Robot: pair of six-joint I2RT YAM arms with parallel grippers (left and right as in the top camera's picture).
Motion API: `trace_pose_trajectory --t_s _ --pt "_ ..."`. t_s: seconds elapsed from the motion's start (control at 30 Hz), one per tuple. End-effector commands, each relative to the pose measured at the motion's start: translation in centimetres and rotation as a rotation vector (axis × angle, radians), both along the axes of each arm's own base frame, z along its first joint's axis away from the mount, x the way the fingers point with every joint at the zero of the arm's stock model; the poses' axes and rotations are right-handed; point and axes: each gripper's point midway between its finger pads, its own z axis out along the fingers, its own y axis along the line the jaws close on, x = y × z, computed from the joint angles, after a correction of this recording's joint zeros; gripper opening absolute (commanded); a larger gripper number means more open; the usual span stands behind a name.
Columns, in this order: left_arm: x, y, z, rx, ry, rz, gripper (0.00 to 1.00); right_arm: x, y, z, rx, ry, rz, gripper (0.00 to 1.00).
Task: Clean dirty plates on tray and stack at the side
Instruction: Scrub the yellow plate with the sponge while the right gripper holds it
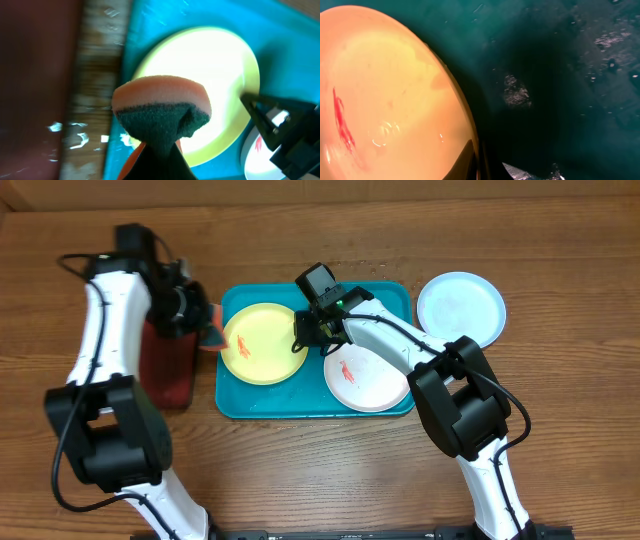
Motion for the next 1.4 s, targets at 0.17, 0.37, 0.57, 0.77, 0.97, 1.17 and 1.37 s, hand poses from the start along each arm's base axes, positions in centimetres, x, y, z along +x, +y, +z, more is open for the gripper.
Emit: trace_pose_trajectory --t_s 0.17,0.37,0.57,0.77,0.97,1.17,1.37 --pt "0.1 -5.1 -2.8 -0.039 -0.009 -0.024 0.04 0.5 -4.1 -1.9 -0.121 0.040 -0.171 0.04" --pt "0.5 -6.6 -4.9 -0.002 -0.025 0.014 0.04 0.5 -4.1 -1.9 -0.122 0.040 -0.171 0.04" --pt "1.2 -7.4 -6.9 0.011 -0.096 0.011 0.04 0.5 -4.1 -1.9 -0.122 0.040 -0.171 0.04" --pt "1.5 -5.4 -8.5 0.124 -0.135 0.044 0.04 0.5 -4.1 -1.9 -0.123 0.040 -0.170 0.04" --pt "0.3 0.3 -9.0 0.447 -0.090 0.102 0.04 0.4 -4.2 -1.9 -0.128 0.041 -0.160 0.04" --pt "1.2 1.1 -8.0 0.502 -0.115 0.091 0.04 0.4 -4.2 -1.9 -0.128 0.041 -0.160 0.04" --pt "3.7 -4.0 -7.0 0.209 -0.209 0.062 0.05 0.4 -4.2 -1.9 -0.127 0.039 -0.160 0.04"
